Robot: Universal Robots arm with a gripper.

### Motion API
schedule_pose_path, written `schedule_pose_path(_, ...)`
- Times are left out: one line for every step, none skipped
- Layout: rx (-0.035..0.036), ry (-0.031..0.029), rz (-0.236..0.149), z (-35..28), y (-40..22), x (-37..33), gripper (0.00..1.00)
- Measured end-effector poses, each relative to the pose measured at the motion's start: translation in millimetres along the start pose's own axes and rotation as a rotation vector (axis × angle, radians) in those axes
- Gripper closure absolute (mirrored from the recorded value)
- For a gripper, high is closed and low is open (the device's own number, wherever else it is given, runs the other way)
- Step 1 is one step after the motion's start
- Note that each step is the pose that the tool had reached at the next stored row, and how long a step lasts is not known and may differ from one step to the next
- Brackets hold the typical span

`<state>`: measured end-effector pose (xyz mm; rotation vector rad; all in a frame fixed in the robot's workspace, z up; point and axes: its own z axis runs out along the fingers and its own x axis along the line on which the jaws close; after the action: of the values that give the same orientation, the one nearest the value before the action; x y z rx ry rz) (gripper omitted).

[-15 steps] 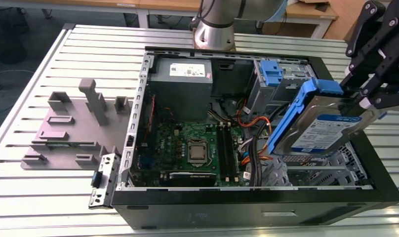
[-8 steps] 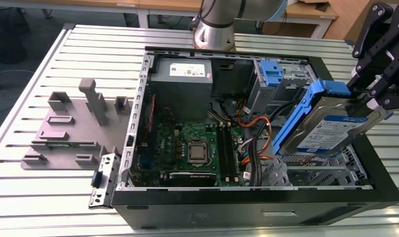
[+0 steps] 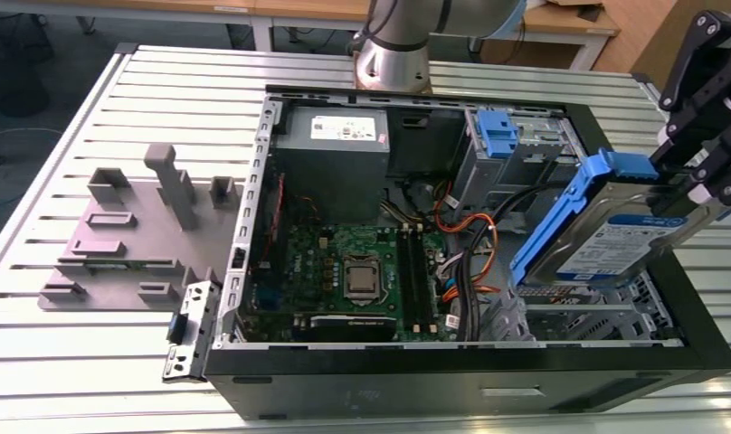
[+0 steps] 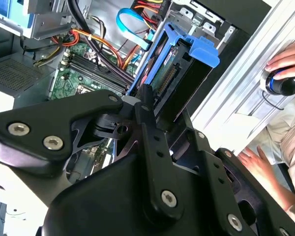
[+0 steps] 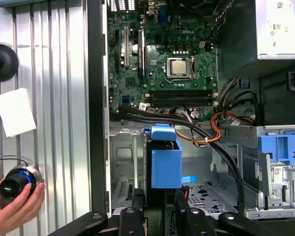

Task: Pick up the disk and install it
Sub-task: 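Pick up the disk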

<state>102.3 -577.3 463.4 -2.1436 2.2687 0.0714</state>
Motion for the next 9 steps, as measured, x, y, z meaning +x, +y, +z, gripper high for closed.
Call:
schedule_pose_path(-0.0002, 0.0001, -0.003, 0.3, -0.9, 0.0, 0.65)
schedule_pose_path(-0.0002, 0.0001, -0.005, 0.6, -1.6, 0.0, 0.65)
schedule_pose_path(-0.0003, 0.0001, -0.007, 0.8, -2.1, 0.1, 0.65)
schedule_pose_path(-0.0004, 0.0, -0.008, 1.0, -2.4, 0.4, 0.65)
schedule_pose_path(-0.0004, 0.0001, -0.009, 1.1, -2.6, 0.8, 0.65)
schedule_pose_path(-0.0005, 0.0001, -0.01, 1.2, -2.9, 1.2, 0.65)
schedule_pose_path(-0.0005, 0.0001, -0.01, 1.2, -3.0, 2.0, 0.65)
schedule_pose_path(-0.0005, 0.0001, -0.01, 1.2, -3.1, 2.8, 0.65)
schedule_pose_path(-0.0005, 0.0001, -0.011, 1.3, -3.3, 3.5, 0.65)
